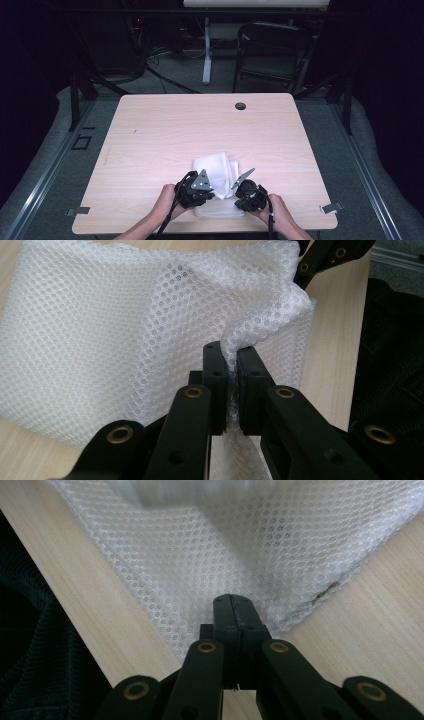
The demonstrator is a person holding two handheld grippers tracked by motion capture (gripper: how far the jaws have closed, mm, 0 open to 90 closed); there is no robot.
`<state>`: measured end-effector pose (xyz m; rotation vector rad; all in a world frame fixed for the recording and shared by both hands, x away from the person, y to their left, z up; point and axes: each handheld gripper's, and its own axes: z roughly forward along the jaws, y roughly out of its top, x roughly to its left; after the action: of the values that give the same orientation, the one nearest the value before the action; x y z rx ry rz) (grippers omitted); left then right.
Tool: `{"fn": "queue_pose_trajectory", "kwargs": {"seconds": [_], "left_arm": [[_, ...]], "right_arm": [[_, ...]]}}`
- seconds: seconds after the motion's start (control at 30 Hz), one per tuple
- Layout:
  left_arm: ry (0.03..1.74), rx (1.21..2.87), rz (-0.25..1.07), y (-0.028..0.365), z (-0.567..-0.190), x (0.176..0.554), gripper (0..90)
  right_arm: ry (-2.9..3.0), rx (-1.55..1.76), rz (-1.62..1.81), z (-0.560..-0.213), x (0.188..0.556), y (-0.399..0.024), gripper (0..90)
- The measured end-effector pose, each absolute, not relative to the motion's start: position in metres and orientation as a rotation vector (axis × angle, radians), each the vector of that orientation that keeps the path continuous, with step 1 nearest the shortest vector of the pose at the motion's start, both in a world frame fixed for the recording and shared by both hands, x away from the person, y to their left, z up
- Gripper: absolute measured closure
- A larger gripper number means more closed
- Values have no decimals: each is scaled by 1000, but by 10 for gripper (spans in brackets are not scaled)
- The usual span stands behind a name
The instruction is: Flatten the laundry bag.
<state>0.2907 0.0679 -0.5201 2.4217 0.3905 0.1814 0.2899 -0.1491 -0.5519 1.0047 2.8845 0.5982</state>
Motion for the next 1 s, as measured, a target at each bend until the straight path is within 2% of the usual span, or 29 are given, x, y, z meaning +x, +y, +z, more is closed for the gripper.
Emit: {"fn": "queue_pose_trajectory", "kwargs": {"seconds": [1.0], "left_arm": [[474,2371,236,100,-510,291,855]], "right_arm": [[2857,1074,570,-551,287,-156,900]]}}
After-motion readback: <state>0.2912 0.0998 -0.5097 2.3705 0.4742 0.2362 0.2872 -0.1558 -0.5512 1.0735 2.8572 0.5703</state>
